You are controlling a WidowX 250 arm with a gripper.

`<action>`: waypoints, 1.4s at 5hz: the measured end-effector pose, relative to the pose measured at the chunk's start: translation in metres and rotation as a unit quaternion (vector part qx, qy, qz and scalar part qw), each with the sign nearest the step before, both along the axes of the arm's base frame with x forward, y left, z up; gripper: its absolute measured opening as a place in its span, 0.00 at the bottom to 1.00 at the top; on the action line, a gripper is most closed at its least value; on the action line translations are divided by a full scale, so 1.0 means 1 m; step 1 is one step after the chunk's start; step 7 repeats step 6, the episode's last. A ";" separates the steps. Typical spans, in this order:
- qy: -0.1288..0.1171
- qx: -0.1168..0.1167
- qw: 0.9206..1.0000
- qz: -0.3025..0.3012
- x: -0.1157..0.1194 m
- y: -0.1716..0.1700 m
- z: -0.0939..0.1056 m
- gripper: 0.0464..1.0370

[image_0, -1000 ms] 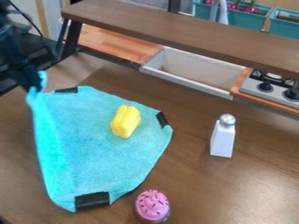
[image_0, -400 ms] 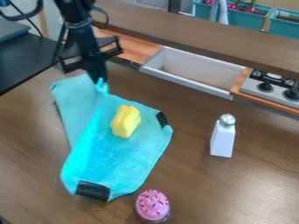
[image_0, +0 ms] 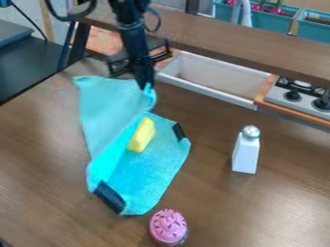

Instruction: Fold the cloth from bottom left to top right

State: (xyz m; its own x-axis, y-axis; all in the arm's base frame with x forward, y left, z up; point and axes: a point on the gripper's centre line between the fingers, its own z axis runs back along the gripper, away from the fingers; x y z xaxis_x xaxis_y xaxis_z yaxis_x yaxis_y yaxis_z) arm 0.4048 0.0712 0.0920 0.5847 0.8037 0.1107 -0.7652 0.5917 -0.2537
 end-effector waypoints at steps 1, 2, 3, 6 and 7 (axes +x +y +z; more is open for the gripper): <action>0.012 0.004 1.000 -0.006 0.015 -0.012 -0.012 0.03; 0.028 0.013 0.999 -0.025 0.018 -0.025 -0.026 0.18; 0.022 0.024 0.999 -0.044 0.019 -0.032 -0.031 0.45; -0.031 0.041 0.992 -0.117 0.006 -0.035 0.015 0.96; -0.031 0.041 0.992 -0.117 0.006 -0.035 0.015 0.96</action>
